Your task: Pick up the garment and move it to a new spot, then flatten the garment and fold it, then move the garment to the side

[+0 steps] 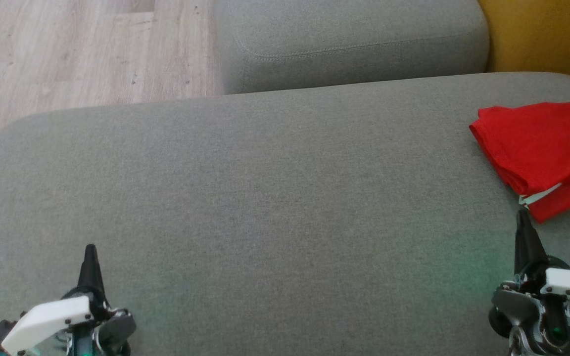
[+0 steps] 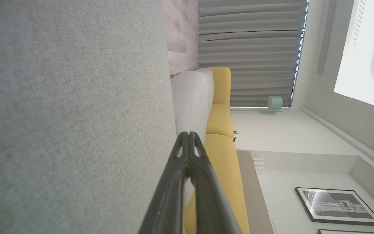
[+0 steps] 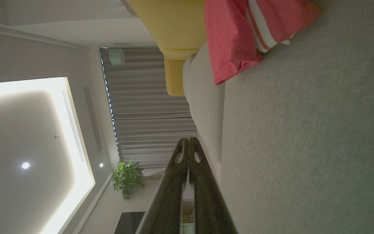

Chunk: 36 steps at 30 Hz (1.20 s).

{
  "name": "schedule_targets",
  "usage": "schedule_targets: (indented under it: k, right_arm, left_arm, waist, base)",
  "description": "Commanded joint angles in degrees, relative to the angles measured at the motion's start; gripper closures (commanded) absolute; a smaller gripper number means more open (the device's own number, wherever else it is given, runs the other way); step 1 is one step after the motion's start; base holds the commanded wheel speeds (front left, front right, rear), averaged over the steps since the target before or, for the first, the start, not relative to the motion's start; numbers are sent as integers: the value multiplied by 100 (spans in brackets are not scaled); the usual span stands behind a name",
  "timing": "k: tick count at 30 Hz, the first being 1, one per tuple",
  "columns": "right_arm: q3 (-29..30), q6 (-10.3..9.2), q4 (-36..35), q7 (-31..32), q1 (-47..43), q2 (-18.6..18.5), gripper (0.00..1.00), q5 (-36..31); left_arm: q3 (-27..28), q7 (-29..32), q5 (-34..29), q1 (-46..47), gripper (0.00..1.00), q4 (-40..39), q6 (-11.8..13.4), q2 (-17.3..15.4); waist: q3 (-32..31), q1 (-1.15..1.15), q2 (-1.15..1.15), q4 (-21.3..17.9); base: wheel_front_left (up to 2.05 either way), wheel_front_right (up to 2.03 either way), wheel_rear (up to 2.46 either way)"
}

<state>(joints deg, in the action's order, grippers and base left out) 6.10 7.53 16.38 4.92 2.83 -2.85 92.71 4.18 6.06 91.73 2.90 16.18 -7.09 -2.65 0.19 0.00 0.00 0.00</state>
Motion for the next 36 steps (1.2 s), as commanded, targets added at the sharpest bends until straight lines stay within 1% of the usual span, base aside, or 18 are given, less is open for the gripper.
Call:
schedule_targets:
  k: [1, 36]
  right_arm:
    - [-104, -4, -243, 40, 322, -109, 100, 67]
    - [-49, -4, -240, 84, 327, -70, 100, 21]
  left_arm:
    - [233, 42, 44, 330, 100, -211, -40, -22]
    - [233, 42, 44, 329, 100, -212, -40, -22]
  waist:
    - [-1, 0, 0, 0]
    - [-1, 0, 0, 0]
  base:
    - [0, 0, 0]
    - [0, 0, 0]
